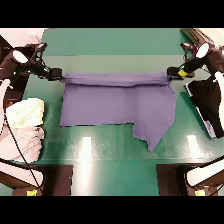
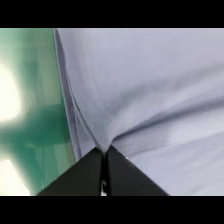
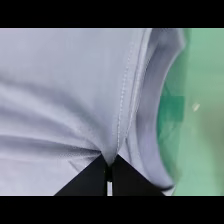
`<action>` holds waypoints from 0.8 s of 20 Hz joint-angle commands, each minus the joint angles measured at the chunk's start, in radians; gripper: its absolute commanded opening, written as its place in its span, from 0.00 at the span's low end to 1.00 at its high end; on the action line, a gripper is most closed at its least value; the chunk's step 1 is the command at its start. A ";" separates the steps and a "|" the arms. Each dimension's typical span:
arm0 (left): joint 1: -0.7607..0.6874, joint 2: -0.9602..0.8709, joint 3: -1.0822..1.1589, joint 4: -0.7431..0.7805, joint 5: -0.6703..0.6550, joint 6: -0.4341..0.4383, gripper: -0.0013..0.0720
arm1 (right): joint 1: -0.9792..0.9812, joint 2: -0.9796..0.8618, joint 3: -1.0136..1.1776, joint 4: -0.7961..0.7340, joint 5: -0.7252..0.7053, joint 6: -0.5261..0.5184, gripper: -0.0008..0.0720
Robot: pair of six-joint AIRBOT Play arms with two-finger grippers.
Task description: Fold the shirts.
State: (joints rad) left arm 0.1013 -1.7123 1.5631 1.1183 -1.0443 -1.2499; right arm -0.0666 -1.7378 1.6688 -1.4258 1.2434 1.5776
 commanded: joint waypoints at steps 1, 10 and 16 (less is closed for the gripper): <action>0.000 -0.023 0.000 0.005 -0.040 -0.013 0.05 | 0.002 0.027 -0.106 0.020 -0.010 0.000 0.04; 0.116 0.033 -0.020 0.003 -0.420 -0.059 0.68 | -0.018 0.160 -0.136 0.192 0.205 -0.177 0.51; 0.155 0.343 -0.513 -0.007 -0.286 -0.032 0.68 | -0.082 0.410 -0.379 0.354 0.155 -0.201 0.50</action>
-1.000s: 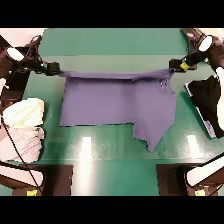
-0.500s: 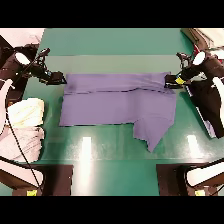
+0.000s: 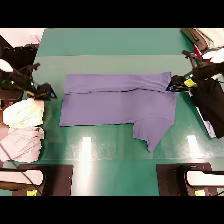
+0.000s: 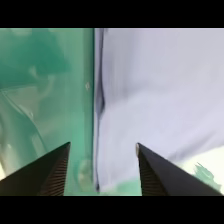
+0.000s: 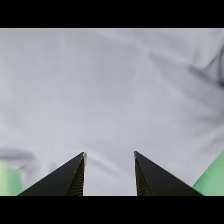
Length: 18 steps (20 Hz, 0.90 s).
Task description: Fold the shirts.
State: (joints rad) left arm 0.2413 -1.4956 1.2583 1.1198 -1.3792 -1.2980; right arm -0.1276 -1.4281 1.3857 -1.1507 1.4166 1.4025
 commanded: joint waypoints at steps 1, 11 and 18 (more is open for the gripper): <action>0.015 0.172 -0.298 -0.011 0.088 0.017 0.68 | -0.029 0.132 -0.131 0.084 -0.038 -0.028 0.50; 0.015 0.238 -0.526 -0.111 0.189 0.048 0.67 | -0.029 0.286 -0.234 0.085 -0.079 -0.028 0.50; 0.015 0.238 -0.526 -0.210 0.239 0.084 0.05 | -0.080 0.312 -0.236 0.083 0.002 -0.028 0.50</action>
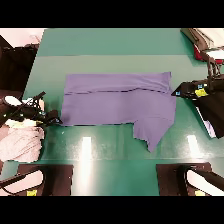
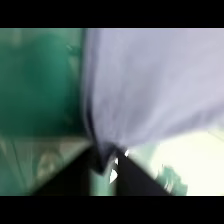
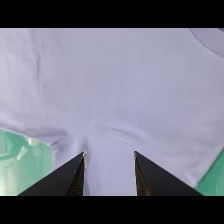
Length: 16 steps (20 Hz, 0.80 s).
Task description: Fold the shirts.
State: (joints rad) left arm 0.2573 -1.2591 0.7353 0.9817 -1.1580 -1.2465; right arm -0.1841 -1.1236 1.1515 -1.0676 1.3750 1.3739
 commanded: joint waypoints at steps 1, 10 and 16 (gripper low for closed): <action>-0.001 0.001 -0.002 -0.102 0.029 0.033 0.05 | -0.041 0.007 -0.002 -0.004 0.063 0.000 0.50; -0.003 0.093 0.000 -0.091 -0.003 0.051 0.05 | -0.233 0.087 -0.431 -0.005 0.039 0.018 0.50; -0.003 0.124 0.000 -0.087 -0.006 0.050 0.05 | -0.233 0.016 -0.601 0.064 -0.077 0.024 0.47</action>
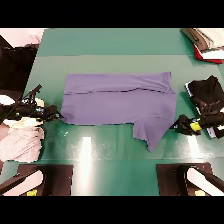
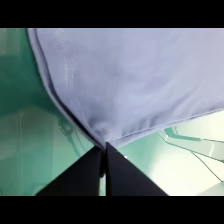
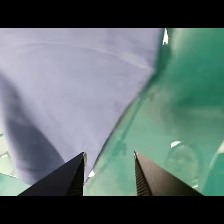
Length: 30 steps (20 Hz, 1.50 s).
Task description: Fold the shirts.
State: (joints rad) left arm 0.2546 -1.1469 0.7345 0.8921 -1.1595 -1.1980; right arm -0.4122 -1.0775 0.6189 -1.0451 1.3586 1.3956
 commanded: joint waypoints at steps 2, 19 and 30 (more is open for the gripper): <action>0.000 0.011 0.001 0.004 -0.010 0.002 0.05 | 0.019 -0.060 -0.063 0.056 -0.092 0.003 0.47; -0.001 0.262 0.000 0.149 -0.316 -0.022 0.05 | 0.124 0.244 0.142 -0.275 0.305 0.018 0.04; -0.001 0.259 0.001 0.061 -0.178 -0.081 0.05 | 0.107 0.306 0.218 -0.102 0.032 0.029 0.04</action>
State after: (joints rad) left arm 0.2539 -0.8562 0.7349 0.9810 -1.4307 -1.2709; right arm -0.3058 -0.7181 0.7914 -1.1950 1.4788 1.4235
